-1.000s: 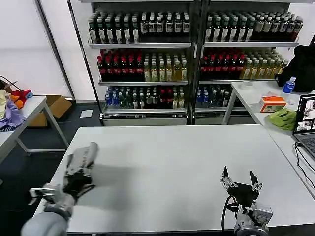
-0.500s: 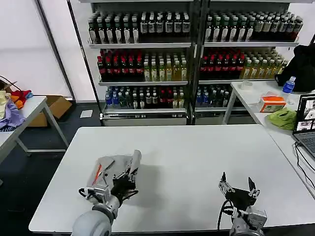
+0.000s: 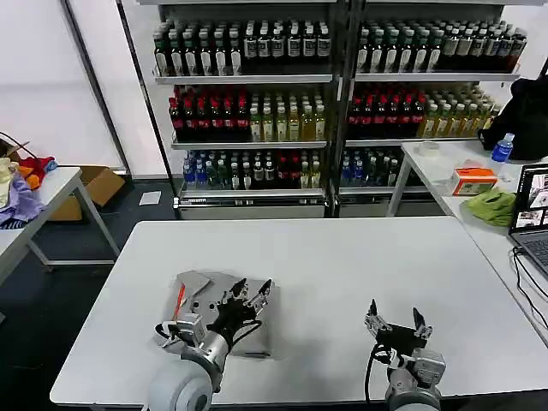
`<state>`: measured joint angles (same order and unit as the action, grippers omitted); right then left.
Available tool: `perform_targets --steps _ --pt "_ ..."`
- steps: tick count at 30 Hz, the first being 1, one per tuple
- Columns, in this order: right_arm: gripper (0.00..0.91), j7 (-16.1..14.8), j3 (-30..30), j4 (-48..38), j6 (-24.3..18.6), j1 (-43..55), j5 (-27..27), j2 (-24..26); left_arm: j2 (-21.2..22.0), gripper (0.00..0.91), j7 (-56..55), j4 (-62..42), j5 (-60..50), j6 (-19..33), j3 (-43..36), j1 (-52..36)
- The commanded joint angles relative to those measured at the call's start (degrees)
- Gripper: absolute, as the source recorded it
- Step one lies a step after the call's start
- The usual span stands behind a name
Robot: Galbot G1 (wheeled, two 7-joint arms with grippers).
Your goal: Fold and organize the clothes.
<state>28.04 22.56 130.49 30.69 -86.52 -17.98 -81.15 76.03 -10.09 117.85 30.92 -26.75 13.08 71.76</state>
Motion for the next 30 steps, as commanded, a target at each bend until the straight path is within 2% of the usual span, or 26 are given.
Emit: perform_targets --steps 1,5,8,10,12,14,18,22,27,30 --pt "0.907 1.9 -6.6 -6.6 2.5 9.9 -23.0 2.8 -3.1 0.907 -3.3 0.0 -9.3 0.3 10.6 0.1" --pt "0.907 3.3 -10.9 -9.7 2.6 15.2 -28.0 2.7 -5.2 0.907 -3.7 2.0 -10.2 -0.1 15.0 2.2" --pt "0.907 1.6 -13.6 -11.1 2.6 16.8 -28.1 2.3 -5.7 0.907 -4.0 3.8 -10.6 -0.2 16.6 4.2" --pt "0.907 -0.8 -15.7 -11.7 2.6 17.4 -25.6 2.4 -5.3 0.907 -3.9 4.3 -10.4 0.0 17.1 5.0" --pt "0.907 -1.2 -17.3 -12.2 2.6 17.6 -23.4 2.4 -5.1 0.907 -3.8 4.6 -10.0 0.1 17.4 5.3" --pt "0.907 -0.4 -20.0 -13.0 2.6 18.0 -22.1 2.7 -5.0 0.907 -3.8 5.1 -9.6 0.1 17.9 5.7" --pt "0.907 3.1 -23.9 -15.6 2.7 18.8 -20.1 3.4 -5.2 0.907 -3.8 5.5 -9.4 0.0 18.6 6.3" --pt "0.907 2.6 -26.6 -17.5 2.7 19.3 -17.9 4.4 -4.9 0.907 -3.7 5.3 -9.5 -0.3 18.5 6.9" --pt "0.907 3.3 -28.4 -19.3 2.7 20.7 -18.1 4.8 -4.1 0.907 -3.7 5.3 -9.5 -0.6 18.2 7.2" --pt "0.907 2.7 -28.9 -20.8 2.6 21.5 -18.1 4.7 -4.1 0.907 -3.5 5.4 -9.5 -0.9 18.2 7.8"
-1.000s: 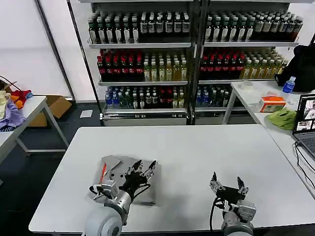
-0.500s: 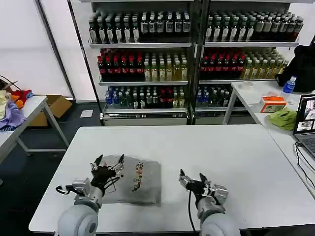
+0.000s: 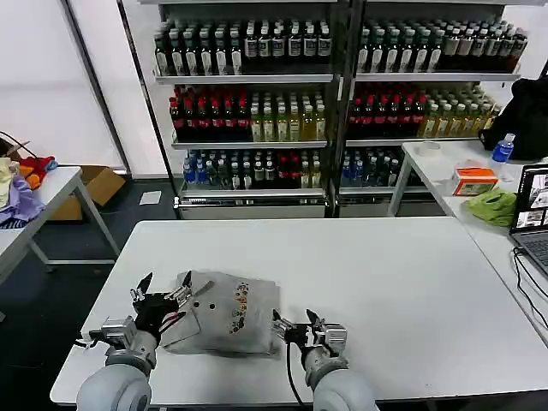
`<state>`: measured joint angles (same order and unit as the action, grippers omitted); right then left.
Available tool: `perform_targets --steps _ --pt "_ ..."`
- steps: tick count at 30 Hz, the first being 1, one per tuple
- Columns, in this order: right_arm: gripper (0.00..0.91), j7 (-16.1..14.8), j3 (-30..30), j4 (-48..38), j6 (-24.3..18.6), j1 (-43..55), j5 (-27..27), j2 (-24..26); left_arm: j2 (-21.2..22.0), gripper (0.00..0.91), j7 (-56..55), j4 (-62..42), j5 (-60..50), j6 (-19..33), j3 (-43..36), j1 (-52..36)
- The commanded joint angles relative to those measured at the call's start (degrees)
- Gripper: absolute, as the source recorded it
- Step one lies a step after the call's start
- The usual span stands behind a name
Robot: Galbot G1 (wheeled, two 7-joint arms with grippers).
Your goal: Fold and organize the clothes.
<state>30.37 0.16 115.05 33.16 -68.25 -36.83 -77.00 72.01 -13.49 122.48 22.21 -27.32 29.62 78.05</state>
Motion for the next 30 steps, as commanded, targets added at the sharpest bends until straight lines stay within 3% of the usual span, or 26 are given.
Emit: perform_targets --steps 1,3,5,9,10,11,12,13,30 --pt "0.907 0.2 -6.7 -5.7 0.2 3.6 0.9 0.4 -0.1 0.907 -0.1 0.9 -0.7 -0.5 1.7 1.8" --pt "0.897 0.0 -6.7 -6.0 0.2 4.1 0.9 0.1 0.0 0.907 -0.1 1.0 -0.7 -0.5 1.9 2.1" --pt "0.786 -0.4 -6.8 -6.2 0.2 4.5 0.9 0.0 0.0 0.907 -0.1 1.2 -0.6 -0.7 2.0 2.5" --pt "0.665 -0.8 -7.2 -7.0 0.2 5.1 1.1 0.1 0.2 0.907 0.0 1.7 -0.5 -1.0 2.0 3.1" --pt "0.584 -0.8 -7.2 -7.3 0.1 5.2 1.4 0.0 0.2 0.907 0.0 1.8 -0.5 -1.0 2.0 3.2" --pt "0.242 -0.7 -7.1 -7.6 0.1 5.2 2.1 -0.1 0.2 0.907 0.0 1.9 -0.3 -1.1 2.0 3.2" --pt "0.091 -0.7 -7.0 -7.7 0.1 5.1 2.4 -0.2 0.2 0.907 0.1 1.8 -0.1 -1.1 2.0 3.2" --pt "0.000 -0.8 -7.0 -7.9 0.0 5.0 3.8 -0.3 0.2 0.907 0.1 1.8 -0.2 -1.2 2.0 3.3" --pt "0.000 -4.0 -5.3 -8.4 -1.6 4.6 7.8 0.0 1.1 0.907 0.3 1.5 -0.2 -1.7 1.5 3.6"
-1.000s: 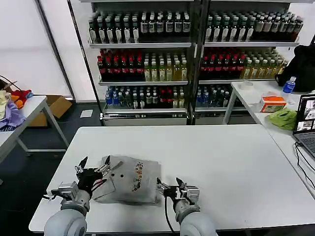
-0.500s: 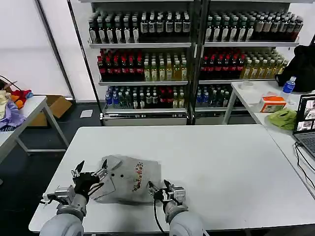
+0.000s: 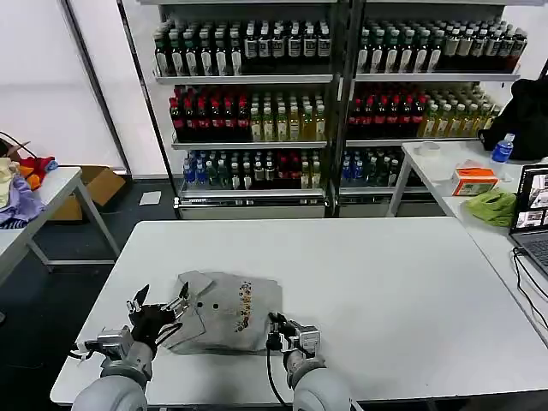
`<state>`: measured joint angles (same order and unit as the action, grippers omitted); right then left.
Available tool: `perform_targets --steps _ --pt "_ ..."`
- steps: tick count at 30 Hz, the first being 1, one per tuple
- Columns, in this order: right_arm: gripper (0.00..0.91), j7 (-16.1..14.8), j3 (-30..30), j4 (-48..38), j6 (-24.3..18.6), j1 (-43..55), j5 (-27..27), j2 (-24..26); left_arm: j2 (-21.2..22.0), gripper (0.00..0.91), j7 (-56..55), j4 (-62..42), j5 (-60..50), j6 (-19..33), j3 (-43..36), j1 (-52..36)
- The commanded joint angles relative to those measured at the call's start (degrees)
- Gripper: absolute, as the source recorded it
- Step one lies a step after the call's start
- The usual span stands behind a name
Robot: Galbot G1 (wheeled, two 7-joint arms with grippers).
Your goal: Fold and organize the clothes.
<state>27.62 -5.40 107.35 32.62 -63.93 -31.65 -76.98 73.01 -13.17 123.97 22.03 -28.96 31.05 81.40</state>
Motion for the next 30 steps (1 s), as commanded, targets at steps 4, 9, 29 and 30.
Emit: perform_targets --steps 4,9,29,30 --pt "0.000 -1.3 2.5 1.2 -1.1 -0.1 2.5 0.3 0.3 0.907 0.0 0.5 0.0 -0.1 0.1 0.6" --pt "0.000 -2.3 8.5 5.5 -0.2 -0.4 0.4 5.4 0.7 0.907 0.0 1.1 0.0 -0.1 -0.3 0.5" --pt "0.000 -6.4 23.8 2.6 -2.0 -4.6 -2.3 18.5 1.8 0.907 -0.5 0.2 -2.8 0.8 -1.2 0.6" --pt "0.000 -6.5 24.1 2.3 -1.7 -4.5 -2.1 18.5 1.8 0.907 -0.5 0.4 -2.8 0.8 -1.2 0.7"
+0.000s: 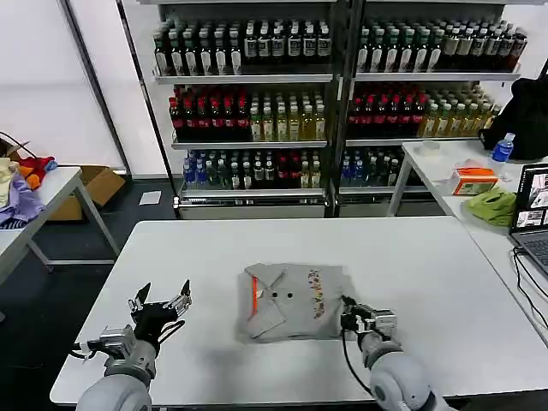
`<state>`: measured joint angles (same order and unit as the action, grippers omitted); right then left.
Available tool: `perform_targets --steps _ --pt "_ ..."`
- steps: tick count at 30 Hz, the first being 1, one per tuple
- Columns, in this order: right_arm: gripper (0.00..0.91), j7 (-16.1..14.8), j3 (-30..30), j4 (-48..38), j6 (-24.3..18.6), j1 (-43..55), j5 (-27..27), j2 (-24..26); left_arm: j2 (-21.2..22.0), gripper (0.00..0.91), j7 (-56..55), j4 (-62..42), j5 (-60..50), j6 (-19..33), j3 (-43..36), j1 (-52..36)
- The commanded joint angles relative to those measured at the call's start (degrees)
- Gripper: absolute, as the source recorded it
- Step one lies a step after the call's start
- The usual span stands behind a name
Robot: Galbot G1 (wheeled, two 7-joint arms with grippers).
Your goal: Fold and organize the clothes.
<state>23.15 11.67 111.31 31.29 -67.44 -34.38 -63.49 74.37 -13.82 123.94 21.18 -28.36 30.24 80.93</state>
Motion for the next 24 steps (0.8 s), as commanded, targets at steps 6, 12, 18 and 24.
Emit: perform_targets --steps 6,12,18,24 --pt "0.524 -2.4 8.2 -2.1 -0.2 -1.1 2.6 5.5 0.2 0.907 0.1 1.2 -1.8 -0.6 -0.4 1.5" --pt "0.907 -1.5 9.8 2.0 -1.7 -3.7 10.6 3.4 0.5 0.907 0.3 1.1 -2.0 -0.7 -0.8 2.4" --pt "0.907 -3.0 11.4 11.2 -7.3 -9.0 19.6 1.9 1.1 0.907 0.5 0.7 -2.7 -0.7 -1.7 2.3" --pt "0.907 -4.0 8.4 12.0 -3.3 -12.3 13.1 6.1 1.6 0.907 0.9 0.8 -2.6 -0.2 -1.9 1.6"
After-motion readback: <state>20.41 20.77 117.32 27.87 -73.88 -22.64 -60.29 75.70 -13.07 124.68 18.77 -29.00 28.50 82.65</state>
